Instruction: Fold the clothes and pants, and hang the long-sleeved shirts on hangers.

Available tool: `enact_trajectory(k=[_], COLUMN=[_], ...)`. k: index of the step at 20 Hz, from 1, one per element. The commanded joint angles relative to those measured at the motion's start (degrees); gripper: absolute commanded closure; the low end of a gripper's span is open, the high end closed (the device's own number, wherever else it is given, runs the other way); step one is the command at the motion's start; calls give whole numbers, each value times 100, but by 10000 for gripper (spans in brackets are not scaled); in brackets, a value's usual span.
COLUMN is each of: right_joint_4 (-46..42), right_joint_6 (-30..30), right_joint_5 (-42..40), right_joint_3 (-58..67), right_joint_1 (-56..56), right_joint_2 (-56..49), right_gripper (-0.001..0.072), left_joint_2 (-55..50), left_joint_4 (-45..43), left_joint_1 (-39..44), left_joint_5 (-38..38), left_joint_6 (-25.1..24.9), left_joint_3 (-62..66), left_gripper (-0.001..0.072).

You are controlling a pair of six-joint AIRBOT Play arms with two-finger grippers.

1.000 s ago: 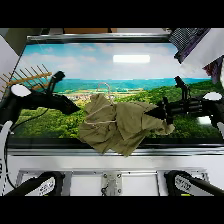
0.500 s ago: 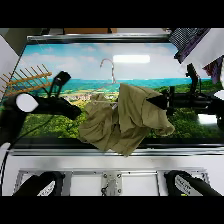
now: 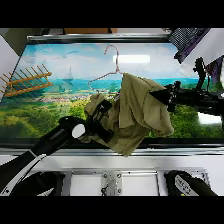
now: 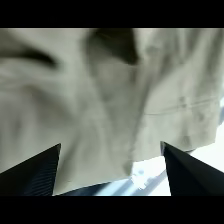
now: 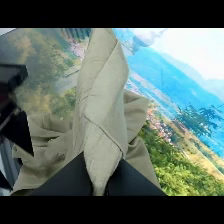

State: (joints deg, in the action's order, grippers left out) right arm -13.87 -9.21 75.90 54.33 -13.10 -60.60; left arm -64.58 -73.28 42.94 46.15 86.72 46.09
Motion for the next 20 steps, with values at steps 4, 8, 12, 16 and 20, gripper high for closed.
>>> enact_trajectory(k=[4, 8, 12, 16, 20], right_joint_4=[4, 4, 2, 2, -2], right_joint_6=[-31, -96, -140, -221, -334], right_joint_5=[-50, -50, -50, -46, -48], right_joint_3=[7, 7, 7, 7, 7], right_joint_1=[0, -2, -2, 0, -2], right_joint_2=[24, 24, 24, 24, 199], right_gripper=[705, 705, 705, 705, 706], left_joint_2=[-680, -966, -997, -992, -942], left_joint_4=[-114, -931, -1287, -1268, -1274], left_joint_1=[407, 407, 393, 317, -374], left_joint_5=[-249, -177, -214, -352, 391], left_joint_6=[697, 1049, 1565, 1620, 1567], left_joint_3=[-39, -39, -46, -44, 509], left_gripper=[101, 100, 129, 691, 692])
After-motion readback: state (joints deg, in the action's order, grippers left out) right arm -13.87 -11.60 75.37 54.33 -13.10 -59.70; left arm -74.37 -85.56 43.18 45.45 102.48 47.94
